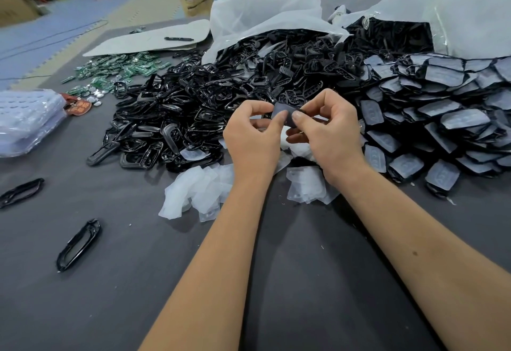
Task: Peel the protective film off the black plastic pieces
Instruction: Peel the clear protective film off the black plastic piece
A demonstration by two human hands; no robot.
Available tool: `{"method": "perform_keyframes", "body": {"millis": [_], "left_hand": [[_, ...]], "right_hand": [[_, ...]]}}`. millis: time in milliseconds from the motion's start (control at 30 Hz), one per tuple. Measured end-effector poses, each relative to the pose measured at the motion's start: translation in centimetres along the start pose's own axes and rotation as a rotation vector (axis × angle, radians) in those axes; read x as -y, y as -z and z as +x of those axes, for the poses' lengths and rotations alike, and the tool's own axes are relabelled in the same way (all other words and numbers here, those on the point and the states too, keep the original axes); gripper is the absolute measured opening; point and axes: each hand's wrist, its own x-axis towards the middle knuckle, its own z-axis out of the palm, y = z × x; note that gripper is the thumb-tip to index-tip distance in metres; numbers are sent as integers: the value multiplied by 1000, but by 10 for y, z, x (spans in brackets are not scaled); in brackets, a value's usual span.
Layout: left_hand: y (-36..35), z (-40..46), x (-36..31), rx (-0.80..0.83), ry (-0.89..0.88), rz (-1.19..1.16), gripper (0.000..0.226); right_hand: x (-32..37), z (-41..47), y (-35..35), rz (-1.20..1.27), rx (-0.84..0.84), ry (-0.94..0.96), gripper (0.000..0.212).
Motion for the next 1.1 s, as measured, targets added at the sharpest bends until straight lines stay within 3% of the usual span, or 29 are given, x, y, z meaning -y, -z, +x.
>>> {"method": "perform_keyframes", "body": {"millis": [267, 833, 1100], "left_hand": [[1, 5, 7, -20, 105, -115, 13], [1, 4, 6, -30, 57, -79, 17], [5, 6, 8, 105, 60, -80, 20]], "right_hand": [[-2, 3, 2, -7, 25, -5, 14], [0, 4, 7, 43, 51, -110, 16], [0, 8, 10, 19, 15, -147, 15]]}}
